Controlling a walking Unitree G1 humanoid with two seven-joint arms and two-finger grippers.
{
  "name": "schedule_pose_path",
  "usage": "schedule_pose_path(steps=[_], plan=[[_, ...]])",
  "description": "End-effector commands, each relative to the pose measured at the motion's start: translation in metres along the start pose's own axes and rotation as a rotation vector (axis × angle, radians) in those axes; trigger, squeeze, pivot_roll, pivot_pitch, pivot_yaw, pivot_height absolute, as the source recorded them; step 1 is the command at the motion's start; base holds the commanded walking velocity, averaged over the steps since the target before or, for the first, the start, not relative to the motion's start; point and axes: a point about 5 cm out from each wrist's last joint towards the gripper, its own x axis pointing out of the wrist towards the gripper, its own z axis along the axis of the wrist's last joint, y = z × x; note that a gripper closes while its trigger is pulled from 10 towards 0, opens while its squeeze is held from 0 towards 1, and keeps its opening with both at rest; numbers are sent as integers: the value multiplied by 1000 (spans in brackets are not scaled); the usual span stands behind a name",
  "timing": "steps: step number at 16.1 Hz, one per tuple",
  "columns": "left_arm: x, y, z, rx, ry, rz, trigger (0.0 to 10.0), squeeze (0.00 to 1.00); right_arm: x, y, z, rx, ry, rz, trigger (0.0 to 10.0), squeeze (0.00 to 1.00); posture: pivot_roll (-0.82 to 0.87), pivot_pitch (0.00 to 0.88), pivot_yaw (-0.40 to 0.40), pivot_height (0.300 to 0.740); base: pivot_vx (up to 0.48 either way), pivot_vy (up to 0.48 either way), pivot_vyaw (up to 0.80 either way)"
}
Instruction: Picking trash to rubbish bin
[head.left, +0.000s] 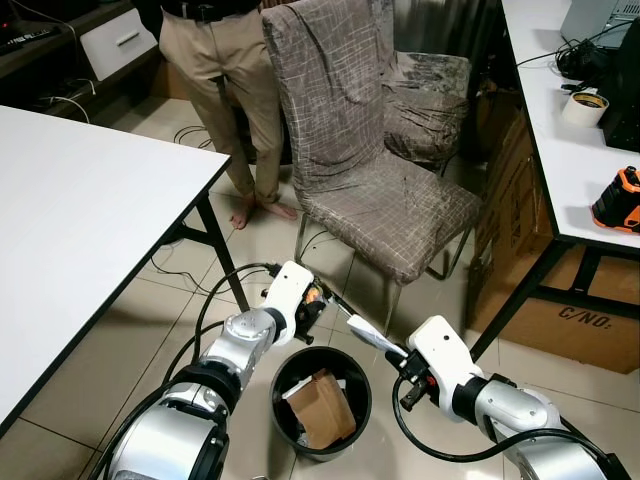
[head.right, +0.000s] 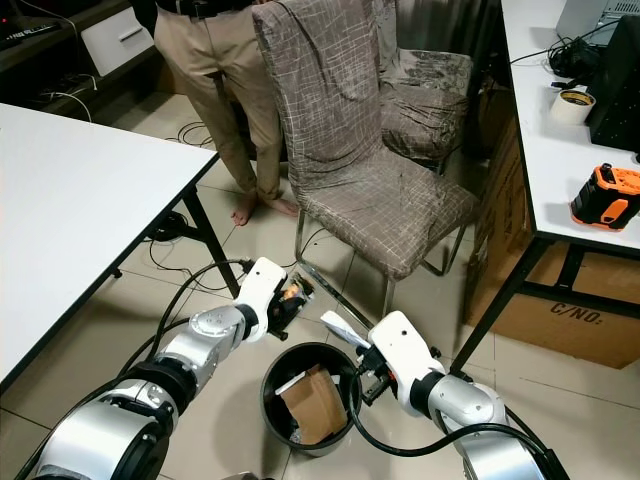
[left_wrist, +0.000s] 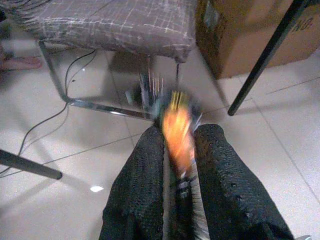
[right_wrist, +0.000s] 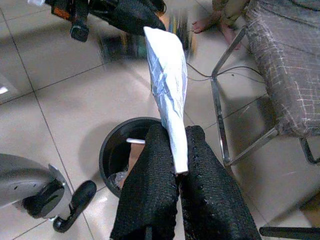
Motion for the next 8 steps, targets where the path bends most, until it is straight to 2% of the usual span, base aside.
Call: schedule_pose_path(steps=[1, 7, 8], plan=[[1, -1, 2, -7, -11, -24, 10000, 1000, -2, -1, 3, 12, -14, -16, 10000, 0, -172, 70, 76, 740, 0, 0, 0], [3, -8, 1, -29, -14, -52, 10000, 1000, -3, -3, 4, 7, -11, -29, 10000, 0, -171, 68, 80, 740, 0, 0, 0], [1, -4, 0, -24, -10, -27, 10000, 1000, -2, -3, 3, -5, -6, -27, 10000, 0, -169, 65, 81, 740, 0, 0, 0]])
